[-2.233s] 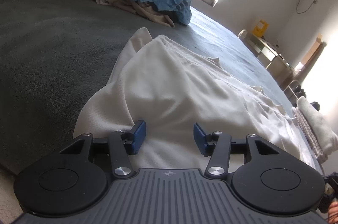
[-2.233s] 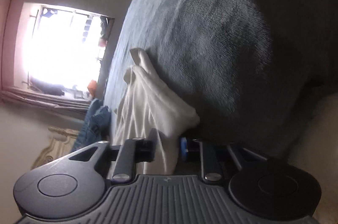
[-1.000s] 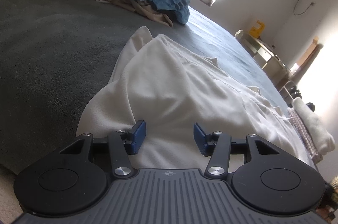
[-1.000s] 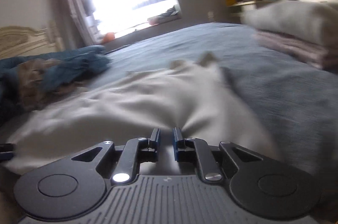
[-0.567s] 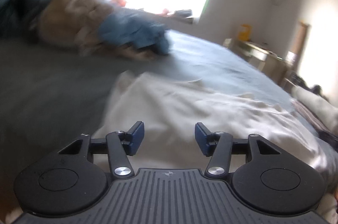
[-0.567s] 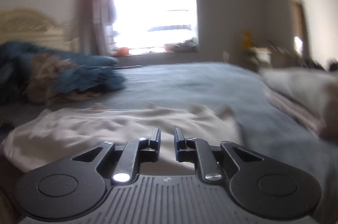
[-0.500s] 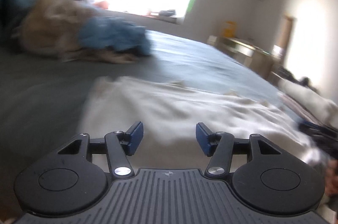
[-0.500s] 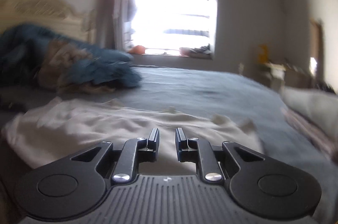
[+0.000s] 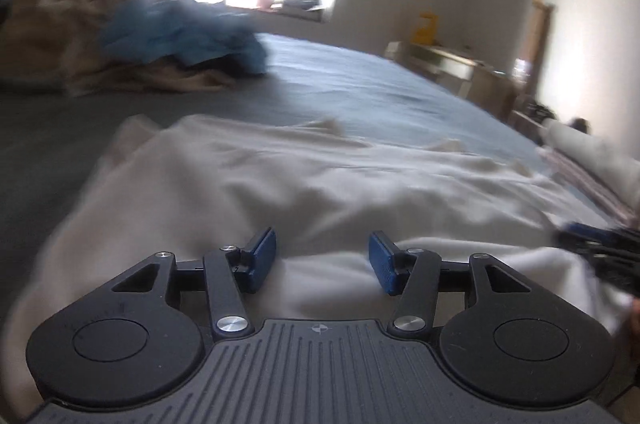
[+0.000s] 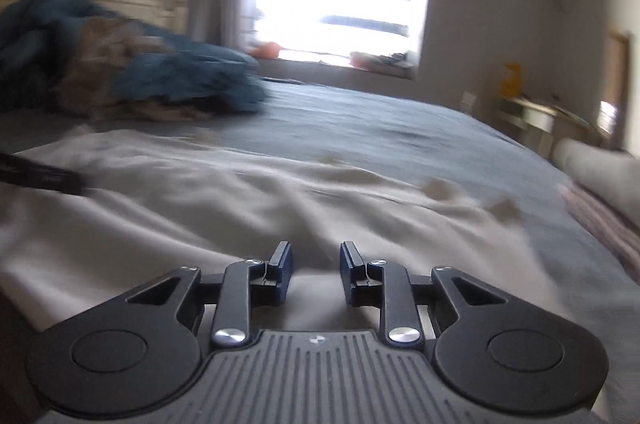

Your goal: Fold clothes

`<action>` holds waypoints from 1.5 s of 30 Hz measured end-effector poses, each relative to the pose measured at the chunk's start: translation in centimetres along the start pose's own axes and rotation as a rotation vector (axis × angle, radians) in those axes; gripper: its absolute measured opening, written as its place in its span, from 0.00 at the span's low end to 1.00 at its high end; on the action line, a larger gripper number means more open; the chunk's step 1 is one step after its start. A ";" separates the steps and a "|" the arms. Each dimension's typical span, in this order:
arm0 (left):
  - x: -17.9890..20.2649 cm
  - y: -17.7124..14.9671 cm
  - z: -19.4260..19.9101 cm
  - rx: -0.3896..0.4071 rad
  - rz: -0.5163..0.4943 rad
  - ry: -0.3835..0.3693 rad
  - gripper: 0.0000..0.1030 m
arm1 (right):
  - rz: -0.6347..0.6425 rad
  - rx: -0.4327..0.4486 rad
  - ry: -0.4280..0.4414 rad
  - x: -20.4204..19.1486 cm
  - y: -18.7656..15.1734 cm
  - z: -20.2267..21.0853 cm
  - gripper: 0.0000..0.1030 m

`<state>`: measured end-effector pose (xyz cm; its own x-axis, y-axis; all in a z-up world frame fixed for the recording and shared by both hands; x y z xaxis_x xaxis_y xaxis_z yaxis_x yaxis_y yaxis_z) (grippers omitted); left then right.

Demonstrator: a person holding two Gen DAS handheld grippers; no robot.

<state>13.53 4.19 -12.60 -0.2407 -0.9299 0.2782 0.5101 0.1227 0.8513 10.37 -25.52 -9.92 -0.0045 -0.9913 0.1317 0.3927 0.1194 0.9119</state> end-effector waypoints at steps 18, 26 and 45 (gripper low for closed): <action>1.8 3.4 -5.6 -0.091 0.034 -0.039 0.51 | -0.096 -0.132 0.233 -3.1 3.8 -4.9 0.28; -3.7 4.6 -5.5 -0.061 0.193 -0.007 0.49 | -0.320 -0.235 0.124 7.0 2.9 -10.1 0.07; -5.0 3.2 0.0 -0.043 0.244 0.015 0.52 | -0.484 -0.213 -0.116 13.3 -2.1 0.4 0.08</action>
<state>16.39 9.21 -11.23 -0.0939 -0.8795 0.4665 0.5866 0.3297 0.7397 9.13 -38.89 -9.97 -0.3282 -0.9159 -0.2311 0.4983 -0.3757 0.7814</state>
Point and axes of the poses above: each gripper's, at about its wrist camera, not at the fingertips, and z roughly against the way its jaws point, x to its right, y to its top, the point moved 9 cm from there along -z, roughly the way its jaws point, and after that the axes turned 5 degrees about -y, right-handed, at the moved point
